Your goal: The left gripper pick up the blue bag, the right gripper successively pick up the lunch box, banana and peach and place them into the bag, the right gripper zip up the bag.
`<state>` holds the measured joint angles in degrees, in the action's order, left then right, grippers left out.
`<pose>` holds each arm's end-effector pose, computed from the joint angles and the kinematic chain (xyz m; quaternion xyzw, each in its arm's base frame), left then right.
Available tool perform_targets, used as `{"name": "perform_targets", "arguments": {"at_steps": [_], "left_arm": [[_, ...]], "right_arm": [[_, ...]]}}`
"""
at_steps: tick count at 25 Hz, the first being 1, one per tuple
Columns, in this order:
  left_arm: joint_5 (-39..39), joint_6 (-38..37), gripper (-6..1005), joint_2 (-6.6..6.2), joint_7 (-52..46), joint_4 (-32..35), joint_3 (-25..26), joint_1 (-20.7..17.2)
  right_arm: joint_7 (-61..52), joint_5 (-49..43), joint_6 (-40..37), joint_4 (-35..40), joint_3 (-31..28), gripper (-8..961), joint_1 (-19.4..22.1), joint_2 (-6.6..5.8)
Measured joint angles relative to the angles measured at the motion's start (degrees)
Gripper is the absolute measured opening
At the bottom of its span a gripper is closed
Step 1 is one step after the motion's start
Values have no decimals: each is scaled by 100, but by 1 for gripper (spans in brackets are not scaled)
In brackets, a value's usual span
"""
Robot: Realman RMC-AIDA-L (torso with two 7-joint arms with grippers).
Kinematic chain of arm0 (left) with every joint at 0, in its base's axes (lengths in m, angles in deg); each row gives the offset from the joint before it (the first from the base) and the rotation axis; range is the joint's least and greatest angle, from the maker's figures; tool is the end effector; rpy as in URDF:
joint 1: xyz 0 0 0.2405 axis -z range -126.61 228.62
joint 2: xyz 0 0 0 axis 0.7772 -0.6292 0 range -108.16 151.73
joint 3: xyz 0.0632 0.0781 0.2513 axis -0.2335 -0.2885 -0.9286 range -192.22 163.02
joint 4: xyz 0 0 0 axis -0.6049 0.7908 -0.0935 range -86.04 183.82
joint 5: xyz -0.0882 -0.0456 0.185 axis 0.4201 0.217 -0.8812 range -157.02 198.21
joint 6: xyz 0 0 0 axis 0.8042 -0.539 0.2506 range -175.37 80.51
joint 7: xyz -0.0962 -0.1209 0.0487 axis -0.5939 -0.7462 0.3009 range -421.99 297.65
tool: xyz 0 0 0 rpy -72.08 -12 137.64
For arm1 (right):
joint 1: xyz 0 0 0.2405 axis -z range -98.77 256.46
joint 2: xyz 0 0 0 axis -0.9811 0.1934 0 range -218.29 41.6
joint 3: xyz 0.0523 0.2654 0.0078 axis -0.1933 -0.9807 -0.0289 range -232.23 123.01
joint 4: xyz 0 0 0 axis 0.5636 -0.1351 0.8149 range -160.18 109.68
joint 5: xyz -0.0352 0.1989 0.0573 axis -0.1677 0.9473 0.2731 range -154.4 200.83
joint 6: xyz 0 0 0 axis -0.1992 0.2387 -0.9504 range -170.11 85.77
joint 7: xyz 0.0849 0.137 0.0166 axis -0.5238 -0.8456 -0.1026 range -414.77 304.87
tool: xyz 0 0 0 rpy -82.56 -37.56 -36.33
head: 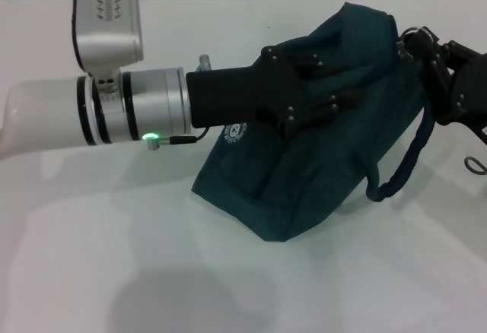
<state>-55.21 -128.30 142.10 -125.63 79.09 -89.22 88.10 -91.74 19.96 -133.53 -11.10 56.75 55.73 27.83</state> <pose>-0.1557 0.3536 -0.0831 -0.9309 -0.0515 -0.3540 0.0745 0.2472 0.3117 -0.0251 -0.7766 0.1379 0.5252 0.3195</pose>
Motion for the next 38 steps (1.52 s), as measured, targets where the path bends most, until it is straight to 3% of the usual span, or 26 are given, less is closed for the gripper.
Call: {"name": "perform_targets", "arguments": {"at_steps": [7,9,15,27,38], "left_arm": [[39,-40,402,1,431,-23,-102,-71],[158,-69,206,-2,577,-1,-270,-123],[471,-408,56,-24,1247,37,-582,-372],[561,-270,41,-66,1363,123,-413,-627],[546,-162,36,-206,1315,146,-341,-705]], "right_arm": [[-21,0,4,-4,0,85,5,0],[-22,0,5,-5,4,86,6,0],[-64,0,-40,0,98,90,39,0],[-450,44,-50,-332,-4,98,70,-58],[-473,51,-88,-505,-433,105,175,-69]]}}
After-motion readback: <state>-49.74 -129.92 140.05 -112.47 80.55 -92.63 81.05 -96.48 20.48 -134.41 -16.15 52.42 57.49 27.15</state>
